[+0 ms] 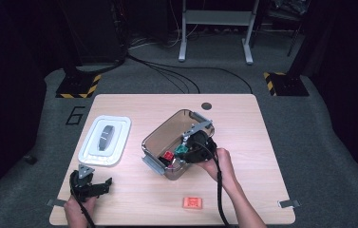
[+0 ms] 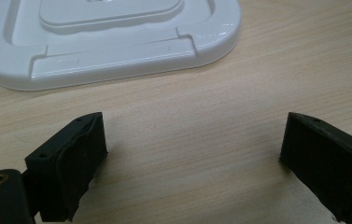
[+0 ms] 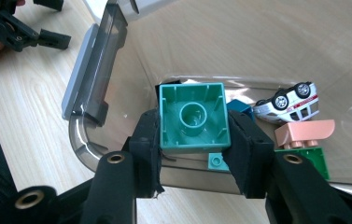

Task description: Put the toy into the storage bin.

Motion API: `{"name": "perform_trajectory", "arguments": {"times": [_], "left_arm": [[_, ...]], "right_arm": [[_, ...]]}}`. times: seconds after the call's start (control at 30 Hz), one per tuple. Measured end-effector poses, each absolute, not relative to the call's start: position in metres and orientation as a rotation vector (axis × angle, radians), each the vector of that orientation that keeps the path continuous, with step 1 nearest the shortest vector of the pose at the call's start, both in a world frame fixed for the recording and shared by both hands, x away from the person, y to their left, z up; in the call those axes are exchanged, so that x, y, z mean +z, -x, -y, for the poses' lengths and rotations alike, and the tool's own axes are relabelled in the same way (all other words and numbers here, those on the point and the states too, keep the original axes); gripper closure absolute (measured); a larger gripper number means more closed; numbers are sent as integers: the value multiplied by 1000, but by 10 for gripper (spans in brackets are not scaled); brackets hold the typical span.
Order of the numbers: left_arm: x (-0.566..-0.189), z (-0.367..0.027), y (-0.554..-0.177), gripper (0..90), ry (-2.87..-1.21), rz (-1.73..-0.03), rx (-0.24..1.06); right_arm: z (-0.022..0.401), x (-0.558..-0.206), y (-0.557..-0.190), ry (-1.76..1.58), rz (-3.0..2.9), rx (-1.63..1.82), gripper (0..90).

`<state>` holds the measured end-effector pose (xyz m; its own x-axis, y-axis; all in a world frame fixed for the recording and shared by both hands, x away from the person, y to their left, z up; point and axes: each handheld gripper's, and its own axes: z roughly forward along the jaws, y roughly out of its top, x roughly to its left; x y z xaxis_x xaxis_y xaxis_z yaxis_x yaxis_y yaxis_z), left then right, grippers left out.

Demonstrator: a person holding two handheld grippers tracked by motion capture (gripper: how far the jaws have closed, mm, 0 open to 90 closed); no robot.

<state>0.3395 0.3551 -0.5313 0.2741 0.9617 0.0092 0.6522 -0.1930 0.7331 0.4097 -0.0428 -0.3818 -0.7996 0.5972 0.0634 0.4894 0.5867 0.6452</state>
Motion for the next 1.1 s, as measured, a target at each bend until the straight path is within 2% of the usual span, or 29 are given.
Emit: {"name": "perform_trajectory", "arguments": {"times": [0.17,0.33,0.47,0.53,0.57,0.6,0.67,1.1], "left_arm": [[-531,-355,-339,68,-1930,-1451,643],[-531,-355,-339,69,-1931,-1451,644],[-531,-355,-339,70,-1928,-1454,641],[-531,-355,-339,70,-1927,-1454,641],[-531,-355,-339,70,-1927,-1454,641],[-531,-355,-339,70,-1931,-1451,644],[-531,-355,-339,70,-1929,-1453,642],[-531,-355,-339,71,-1928,-1453,643]], "right_arm": [[43,-383,-409,-909,-2665,998,571],[45,-382,-407,-923,-2656,1010,514],[48,-380,-405,-931,-2637,1018,428],[53,-379,-402,-955,-2607,1036,320],[53,-379,-402,-955,-2607,1036,320],[57,-378,-400,-953,-2582,1051,245],[62,-377,-397,-955,-2564,1067,194],[90,-395,-370,-959,-2519,1097,56]]}}
